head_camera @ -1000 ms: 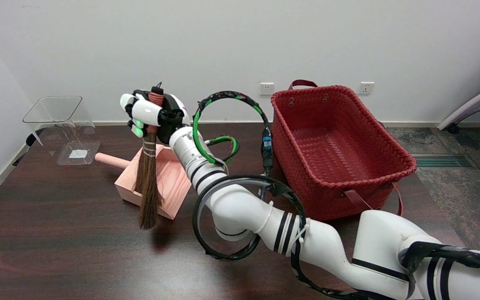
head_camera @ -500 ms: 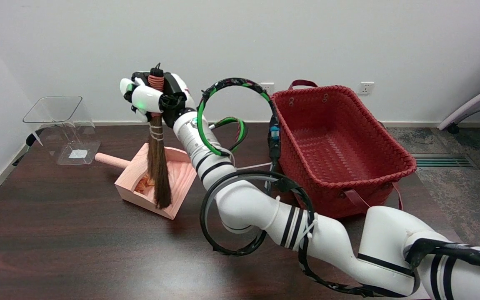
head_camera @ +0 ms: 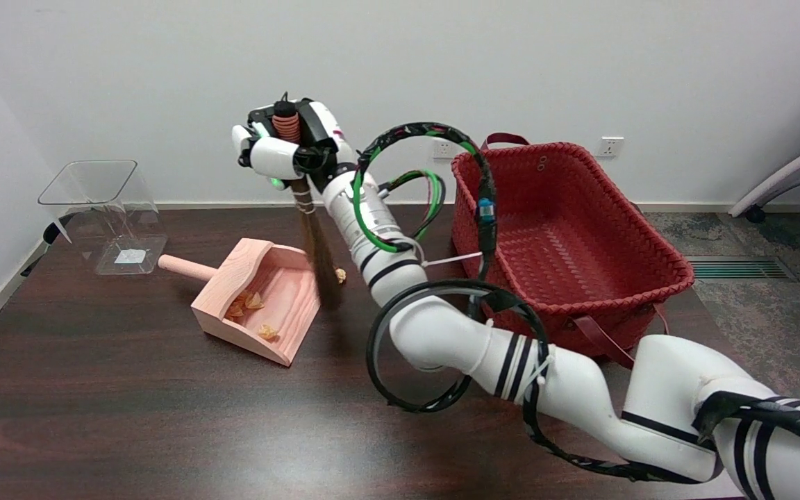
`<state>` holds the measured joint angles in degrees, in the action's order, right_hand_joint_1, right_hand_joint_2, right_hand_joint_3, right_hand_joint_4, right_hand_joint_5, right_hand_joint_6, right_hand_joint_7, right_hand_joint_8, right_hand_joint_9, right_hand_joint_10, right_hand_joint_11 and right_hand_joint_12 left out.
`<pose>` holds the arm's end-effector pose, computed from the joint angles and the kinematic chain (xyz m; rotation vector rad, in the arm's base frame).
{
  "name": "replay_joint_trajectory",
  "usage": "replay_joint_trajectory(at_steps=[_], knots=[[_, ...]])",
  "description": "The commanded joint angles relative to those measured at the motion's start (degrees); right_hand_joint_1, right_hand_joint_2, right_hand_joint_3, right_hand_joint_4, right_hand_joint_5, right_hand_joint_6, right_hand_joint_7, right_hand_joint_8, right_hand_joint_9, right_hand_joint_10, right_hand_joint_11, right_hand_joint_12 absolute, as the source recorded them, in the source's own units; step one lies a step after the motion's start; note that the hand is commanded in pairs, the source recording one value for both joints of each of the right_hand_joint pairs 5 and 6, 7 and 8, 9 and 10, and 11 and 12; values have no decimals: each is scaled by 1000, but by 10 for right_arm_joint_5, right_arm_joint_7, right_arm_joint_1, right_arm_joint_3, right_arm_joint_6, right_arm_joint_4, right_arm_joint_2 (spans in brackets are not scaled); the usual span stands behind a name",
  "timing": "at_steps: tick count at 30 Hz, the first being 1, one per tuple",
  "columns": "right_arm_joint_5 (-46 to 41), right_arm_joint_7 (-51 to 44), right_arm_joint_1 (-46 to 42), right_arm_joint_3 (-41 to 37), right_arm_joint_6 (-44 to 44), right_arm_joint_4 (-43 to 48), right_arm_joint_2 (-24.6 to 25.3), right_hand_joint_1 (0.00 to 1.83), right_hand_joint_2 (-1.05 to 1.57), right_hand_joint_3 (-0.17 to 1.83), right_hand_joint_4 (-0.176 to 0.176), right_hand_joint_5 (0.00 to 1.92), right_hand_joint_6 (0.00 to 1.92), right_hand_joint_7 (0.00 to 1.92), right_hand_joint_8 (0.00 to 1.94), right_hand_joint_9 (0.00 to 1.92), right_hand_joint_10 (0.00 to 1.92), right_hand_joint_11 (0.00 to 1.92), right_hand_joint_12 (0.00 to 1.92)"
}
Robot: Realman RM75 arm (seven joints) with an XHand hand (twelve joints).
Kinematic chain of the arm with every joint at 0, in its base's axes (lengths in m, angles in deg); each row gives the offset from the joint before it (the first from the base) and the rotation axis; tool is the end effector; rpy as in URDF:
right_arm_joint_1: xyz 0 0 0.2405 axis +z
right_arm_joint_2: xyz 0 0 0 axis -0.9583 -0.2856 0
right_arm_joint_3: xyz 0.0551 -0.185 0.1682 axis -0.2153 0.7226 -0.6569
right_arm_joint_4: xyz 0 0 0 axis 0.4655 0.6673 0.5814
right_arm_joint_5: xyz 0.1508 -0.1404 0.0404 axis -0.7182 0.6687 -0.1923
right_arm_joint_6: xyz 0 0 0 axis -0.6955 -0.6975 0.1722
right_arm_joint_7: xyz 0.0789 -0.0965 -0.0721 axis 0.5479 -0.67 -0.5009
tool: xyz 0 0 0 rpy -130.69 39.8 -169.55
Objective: Sweep the yellow paper ball into the dustpan.
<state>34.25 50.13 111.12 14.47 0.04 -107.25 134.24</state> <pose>-0.1721 -0.4426 0.0973 1.4558 -1.1860 1.3560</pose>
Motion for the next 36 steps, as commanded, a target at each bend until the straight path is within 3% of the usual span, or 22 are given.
replay_joint_trajectory(at_steps=[1,19,36], knots=[[115,-12,10,0,32,13,-91,1419,1005,798,0,1920,1920,1920,1920,1920,1920,1920,1920],[60,91,-16,7,58,128,-59,1471,895,855,0,1920,1920,1920,1920,1920,1920,1920,1920],[-65,103,-35,8,91,131,-3,1501,798,944,0,1920,1920,1920,1920,1920,1920,1920,1920]])
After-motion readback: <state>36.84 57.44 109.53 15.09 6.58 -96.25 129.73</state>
